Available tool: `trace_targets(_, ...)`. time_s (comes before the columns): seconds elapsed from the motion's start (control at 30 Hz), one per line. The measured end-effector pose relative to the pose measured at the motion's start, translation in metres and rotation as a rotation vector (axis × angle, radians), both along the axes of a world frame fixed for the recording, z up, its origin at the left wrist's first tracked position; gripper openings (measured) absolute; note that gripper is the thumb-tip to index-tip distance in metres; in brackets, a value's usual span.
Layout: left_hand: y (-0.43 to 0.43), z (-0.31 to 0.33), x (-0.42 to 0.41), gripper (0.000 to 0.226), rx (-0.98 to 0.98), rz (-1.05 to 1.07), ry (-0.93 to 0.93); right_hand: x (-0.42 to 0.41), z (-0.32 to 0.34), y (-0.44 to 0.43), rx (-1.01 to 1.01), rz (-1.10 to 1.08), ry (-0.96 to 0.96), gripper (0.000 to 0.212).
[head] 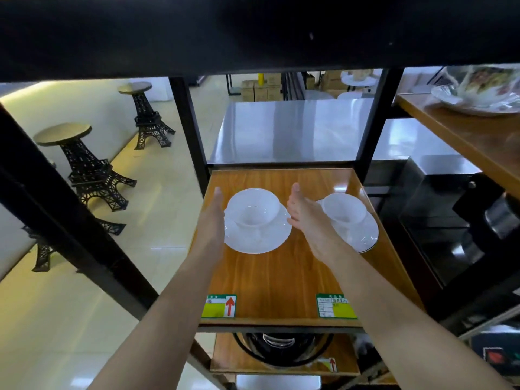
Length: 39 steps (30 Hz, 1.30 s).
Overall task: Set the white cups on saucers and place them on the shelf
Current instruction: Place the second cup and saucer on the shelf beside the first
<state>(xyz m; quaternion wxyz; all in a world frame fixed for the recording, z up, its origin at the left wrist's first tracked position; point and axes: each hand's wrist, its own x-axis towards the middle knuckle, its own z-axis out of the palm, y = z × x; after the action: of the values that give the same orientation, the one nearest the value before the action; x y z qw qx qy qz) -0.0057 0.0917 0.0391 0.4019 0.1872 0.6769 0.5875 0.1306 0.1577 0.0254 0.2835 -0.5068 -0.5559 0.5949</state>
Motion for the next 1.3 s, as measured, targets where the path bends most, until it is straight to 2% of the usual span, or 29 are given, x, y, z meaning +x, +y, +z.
trace_targets(0.13, 0.001, -0.007, -0.002, 0.064, -0.049, -0.044, 0.057, -0.015, -0.004, -0.001, -0.035, 0.007, 0.018, 0.068)
trace_targets(0.27, 0.005, -0.008, -0.004, 0.056, -0.034, -0.103, 0.105, -0.02, -0.007, -0.004, -0.01, -0.009, 0.008, 0.058)
trace_targets(0.5, 0.013, -0.01, -0.008, 0.06, -0.054, -0.134, 0.07, -0.018, -0.01, -0.01, 0.02, -0.089, 0.026, 0.054)
trace_targets(0.63, 0.009, -0.013, -0.014, 0.056, -0.022, -0.064, 0.019, -0.015, -0.014, -0.009, 0.063, -0.158, -0.058, 0.052)
trace_targets(0.77, 0.003, -0.018, -0.02, 0.064, -0.066, -0.064, -0.068, -0.014, -0.019, -0.009, 0.041, -0.15, -0.1, 0.057)
trace_targets(1.03, -0.003, -0.024, -0.022, 0.067, -0.078, -0.031, -0.061, -0.017, -0.018, -0.004, 0.056, -0.098, -0.136, 0.054)
trace_targets(1.3, 0.001, -0.026, -0.024, 0.068, -0.082, -0.02, -0.054, -0.012, -0.021, -0.006, 0.037, -0.158, -0.095, 0.057)
